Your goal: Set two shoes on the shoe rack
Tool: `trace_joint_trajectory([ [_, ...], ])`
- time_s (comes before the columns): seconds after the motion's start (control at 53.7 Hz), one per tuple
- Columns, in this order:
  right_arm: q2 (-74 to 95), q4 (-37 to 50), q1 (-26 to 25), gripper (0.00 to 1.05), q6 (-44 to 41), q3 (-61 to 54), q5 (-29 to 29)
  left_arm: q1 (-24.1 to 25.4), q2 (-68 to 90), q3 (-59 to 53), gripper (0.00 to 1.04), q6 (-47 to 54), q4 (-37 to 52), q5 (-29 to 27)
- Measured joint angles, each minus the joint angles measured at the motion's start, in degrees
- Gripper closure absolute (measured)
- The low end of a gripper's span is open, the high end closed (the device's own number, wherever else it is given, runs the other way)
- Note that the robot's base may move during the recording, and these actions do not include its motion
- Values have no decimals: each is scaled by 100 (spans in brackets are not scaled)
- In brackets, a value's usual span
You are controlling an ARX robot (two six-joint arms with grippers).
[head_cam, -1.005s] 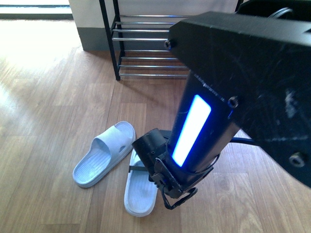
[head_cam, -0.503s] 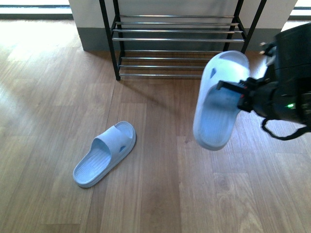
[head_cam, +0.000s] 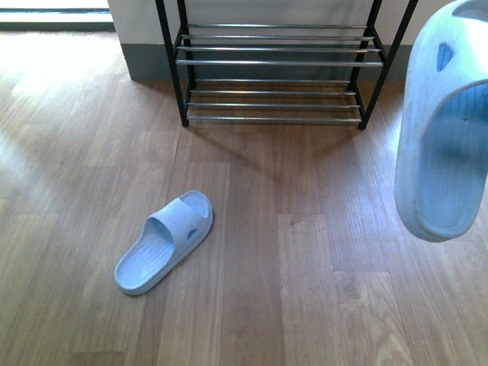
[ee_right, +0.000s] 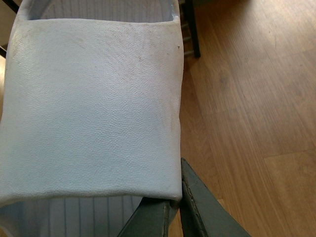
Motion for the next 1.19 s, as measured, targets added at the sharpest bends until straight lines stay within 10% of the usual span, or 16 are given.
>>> trace_joint_trajectory([
  [1.191, -70, -4, -17, 103, -96, -13, -9, -50, 70, 31, 9, -48, -107, -205],
])
